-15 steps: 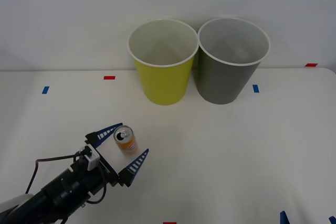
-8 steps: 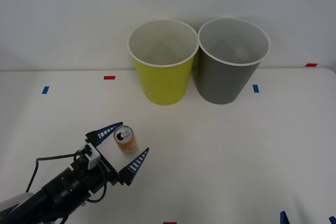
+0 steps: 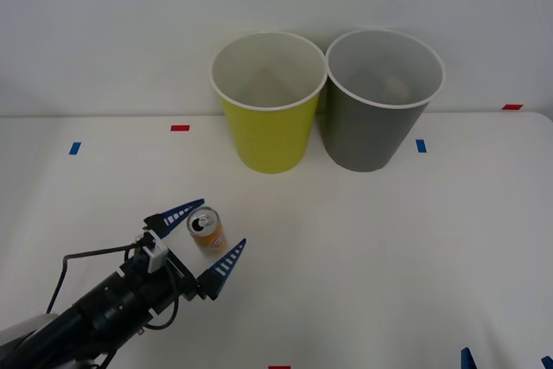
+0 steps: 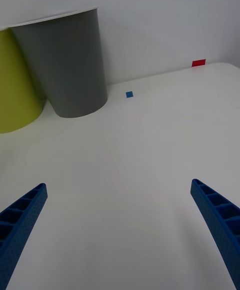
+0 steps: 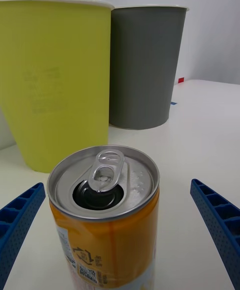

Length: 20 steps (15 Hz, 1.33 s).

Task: Put cans in the gray bin and PET bottles in the light green bin.

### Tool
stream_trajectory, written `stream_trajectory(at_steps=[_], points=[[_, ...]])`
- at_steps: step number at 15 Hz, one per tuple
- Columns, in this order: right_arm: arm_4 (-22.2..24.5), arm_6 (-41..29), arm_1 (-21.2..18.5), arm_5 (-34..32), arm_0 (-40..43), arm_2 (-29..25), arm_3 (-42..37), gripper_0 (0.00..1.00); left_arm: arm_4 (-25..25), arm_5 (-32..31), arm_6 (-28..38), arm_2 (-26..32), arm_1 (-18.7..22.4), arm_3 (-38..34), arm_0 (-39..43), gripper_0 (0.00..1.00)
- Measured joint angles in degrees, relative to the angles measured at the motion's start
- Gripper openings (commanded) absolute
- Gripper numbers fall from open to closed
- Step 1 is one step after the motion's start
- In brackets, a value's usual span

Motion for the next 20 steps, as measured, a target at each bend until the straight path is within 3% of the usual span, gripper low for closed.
stream_trajectory(at_steps=[1, 2, 13, 17, 20], points=[[0.0, 0.0, 0.0, 0.0, 0.0, 0.0, 0.0, 1.0, -0.1, 0.0, 0.0, 0.0, 0.0, 0.0, 0.0, 0.02], [0.0, 0.0, 0.0, 0.0, 0.0, 0.0, 0.0, 1.0, -0.1, 0.0, 0.0, 0.0, 0.0, 0.0, 0.0, 0.0], [0.0, 0.0, 0.0, 0.0, 0.0, 0.0, 0.0, 1.0, -0.9, 0.3, 0.0, 0.0, 0.1, -0.4, 0.1, 0.0], [0.0, 0.0, 0.0, 0.0, 0.0, 0.0, 0.0, 1.0, 0.2, 9.6, 0.2, 1.2, 2.7, -8.5, 0.2, 0.0], [0.0, 0.0, 0.0, 0.0, 0.0, 0.0, 0.0, 1.0, 0.7, 19.6, 0.1, 5.9, 4.0, -16.4, 1.3, 0.0]])
